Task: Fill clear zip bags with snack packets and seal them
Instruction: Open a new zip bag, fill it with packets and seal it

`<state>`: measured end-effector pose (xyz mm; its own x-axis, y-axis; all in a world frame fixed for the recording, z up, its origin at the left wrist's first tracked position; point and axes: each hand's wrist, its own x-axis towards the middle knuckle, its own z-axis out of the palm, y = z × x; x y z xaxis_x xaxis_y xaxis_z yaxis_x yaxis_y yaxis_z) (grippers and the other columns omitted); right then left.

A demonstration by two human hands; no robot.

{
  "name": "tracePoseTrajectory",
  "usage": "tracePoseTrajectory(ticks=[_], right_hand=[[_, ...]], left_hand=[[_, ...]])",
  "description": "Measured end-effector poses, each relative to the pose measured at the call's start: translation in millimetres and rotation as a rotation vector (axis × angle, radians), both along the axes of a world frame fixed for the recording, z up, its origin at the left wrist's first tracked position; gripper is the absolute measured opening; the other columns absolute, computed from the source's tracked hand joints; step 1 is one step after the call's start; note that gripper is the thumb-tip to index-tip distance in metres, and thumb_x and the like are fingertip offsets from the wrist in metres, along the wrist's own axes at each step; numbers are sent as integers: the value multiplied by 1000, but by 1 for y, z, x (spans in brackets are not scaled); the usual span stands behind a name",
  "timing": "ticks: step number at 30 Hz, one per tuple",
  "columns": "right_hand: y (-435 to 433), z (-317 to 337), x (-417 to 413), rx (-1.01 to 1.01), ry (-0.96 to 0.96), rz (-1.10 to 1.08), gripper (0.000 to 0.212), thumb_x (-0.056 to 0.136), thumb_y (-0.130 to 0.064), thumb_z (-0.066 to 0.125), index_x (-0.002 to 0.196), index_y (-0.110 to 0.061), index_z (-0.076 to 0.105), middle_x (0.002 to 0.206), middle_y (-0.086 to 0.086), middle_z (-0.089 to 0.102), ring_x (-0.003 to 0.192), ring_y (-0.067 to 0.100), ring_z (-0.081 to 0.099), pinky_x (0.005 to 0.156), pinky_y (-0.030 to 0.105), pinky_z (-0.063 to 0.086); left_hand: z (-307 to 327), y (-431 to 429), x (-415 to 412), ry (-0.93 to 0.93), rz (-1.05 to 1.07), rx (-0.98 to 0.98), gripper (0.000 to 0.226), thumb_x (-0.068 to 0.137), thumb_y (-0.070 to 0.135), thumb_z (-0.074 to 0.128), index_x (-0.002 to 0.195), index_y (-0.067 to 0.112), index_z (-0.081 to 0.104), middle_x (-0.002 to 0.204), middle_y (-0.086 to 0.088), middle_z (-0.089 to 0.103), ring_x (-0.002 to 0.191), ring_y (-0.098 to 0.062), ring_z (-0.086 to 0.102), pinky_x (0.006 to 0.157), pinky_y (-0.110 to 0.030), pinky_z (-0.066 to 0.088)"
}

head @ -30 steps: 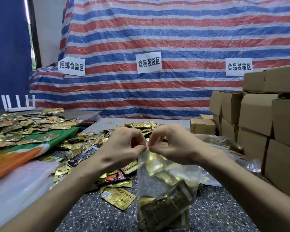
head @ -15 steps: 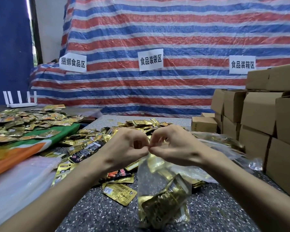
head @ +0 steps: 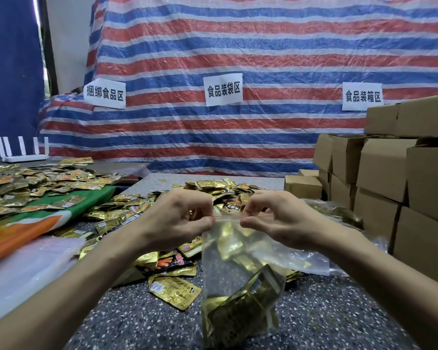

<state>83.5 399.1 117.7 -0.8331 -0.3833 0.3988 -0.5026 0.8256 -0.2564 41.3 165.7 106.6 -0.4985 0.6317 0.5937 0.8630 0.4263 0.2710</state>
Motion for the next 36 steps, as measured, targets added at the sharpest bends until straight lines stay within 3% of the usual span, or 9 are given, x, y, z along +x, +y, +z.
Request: tracePoseTrajectory(ticks=[7,13,21,28,32,36], right_hand=[[30,-4,2,-4,-39,-62,18,91,-41,63,93,-24,69,96,-14,62,93,3,57,87,37,51],[58,-12,5,-86,-71,-69,17,91,-41,64,90,-25,69,84,-14,62,72,-8,54,67,23,41],[78,-17,16,-130,-35,-49,15,90,-33,67,85,-19,69,86,-6,64,76,3,56,69,27,47],[82,-20,26,-213,35,-4,22,81,-47,63,76,-26,66,73,-7,61,67,0,57,58,14,40],[82,-26,25,-247,87,-18,25,77,-56,61,72,-32,62,67,-9,60,63,0,58,54,14,41],[75,-46,26,-469,55,28,34,77,-48,67,73,-15,70,72,2,71,60,10,65,56,24,54]], left_hand=[[2,-6,-1,-18,-25,-9,27,90,13,68,66,19,57,61,12,48,60,-2,47,52,-13,33],[2,-8,1,-44,-27,-15,24,89,4,69,67,10,61,63,11,50,61,-2,48,52,-11,35],[3,-8,-1,-64,-40,-11,21,90,6,68,70,9,64,64,10,53,61,-2,50,52,-13,38],[1,-8,-5,-110,-24,12,19,90,9,67,72,8,65,69,3,60,65,-8,54,52,-18,42],[-3,-6,-6,-87,-7,62,20,89,7,69,69,11,66,67,2,62,63,-7,56,51,-17,41],[-14,-2,-7,-105,40,211,22,91,12,68,69,13,68,67,6,65,59,-9,58,50,-15,41]])
